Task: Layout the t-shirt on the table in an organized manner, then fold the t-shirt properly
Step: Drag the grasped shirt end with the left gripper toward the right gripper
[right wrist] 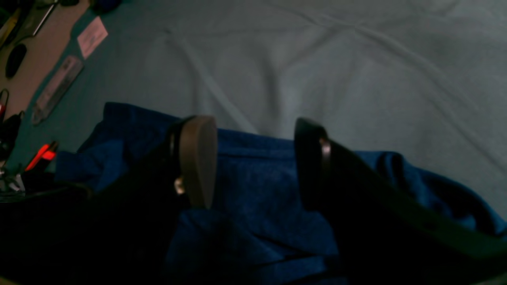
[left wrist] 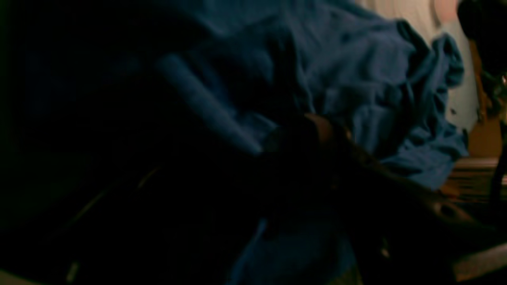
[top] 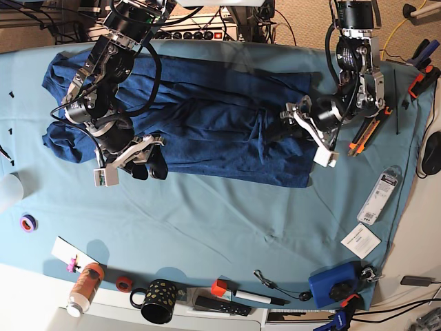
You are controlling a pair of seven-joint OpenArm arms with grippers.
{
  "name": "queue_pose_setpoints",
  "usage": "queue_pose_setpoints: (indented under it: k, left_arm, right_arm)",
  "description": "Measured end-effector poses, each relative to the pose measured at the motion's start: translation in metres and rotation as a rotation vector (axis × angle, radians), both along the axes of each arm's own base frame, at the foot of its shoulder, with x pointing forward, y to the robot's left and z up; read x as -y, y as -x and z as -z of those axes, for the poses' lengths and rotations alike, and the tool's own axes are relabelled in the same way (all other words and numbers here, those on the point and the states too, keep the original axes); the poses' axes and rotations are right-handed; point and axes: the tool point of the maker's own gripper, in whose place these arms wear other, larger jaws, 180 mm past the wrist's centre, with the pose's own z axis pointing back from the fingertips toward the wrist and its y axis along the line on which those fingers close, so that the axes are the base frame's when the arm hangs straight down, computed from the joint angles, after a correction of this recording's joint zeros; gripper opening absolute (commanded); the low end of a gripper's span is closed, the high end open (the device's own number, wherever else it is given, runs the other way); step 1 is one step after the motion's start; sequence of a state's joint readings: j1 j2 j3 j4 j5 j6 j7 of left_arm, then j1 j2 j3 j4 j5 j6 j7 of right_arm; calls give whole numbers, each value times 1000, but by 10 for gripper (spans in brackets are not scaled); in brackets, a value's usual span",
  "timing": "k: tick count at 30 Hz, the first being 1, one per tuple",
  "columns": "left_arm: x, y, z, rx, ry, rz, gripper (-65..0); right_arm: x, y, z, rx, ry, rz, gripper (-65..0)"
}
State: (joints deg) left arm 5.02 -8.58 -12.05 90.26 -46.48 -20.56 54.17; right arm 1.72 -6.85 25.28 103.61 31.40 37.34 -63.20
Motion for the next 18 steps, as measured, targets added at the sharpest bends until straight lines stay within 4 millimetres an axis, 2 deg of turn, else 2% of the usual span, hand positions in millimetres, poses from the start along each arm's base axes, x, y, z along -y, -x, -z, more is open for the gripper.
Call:
queue_pose_setpoints:
  k: [4, 15, 16, 17, 18]
  left_arm:
    - [0, -3, 0, 3, -5, -24, -291]
    - [17, -4, -1, 0, 32, -28, -303]
    - [17, -4, -1, 1, 32, -28, -336]
    - [17, -4, -1, 0, 29, -27, -399]
    - [16, -3, 1, -4, 21, -25, -492]
  right_arm:
    - [0, 0, 0, 0, 0, 0, -341]
    - [0, 0, 0, 0, 0, 0, -341]
    - [0, 0, 0, 0, 0, 0, -341]
    - [0, 0, 0, 0, 0, 0, -341]
    - [0, 0, 0, 0, 0, 0, -341]
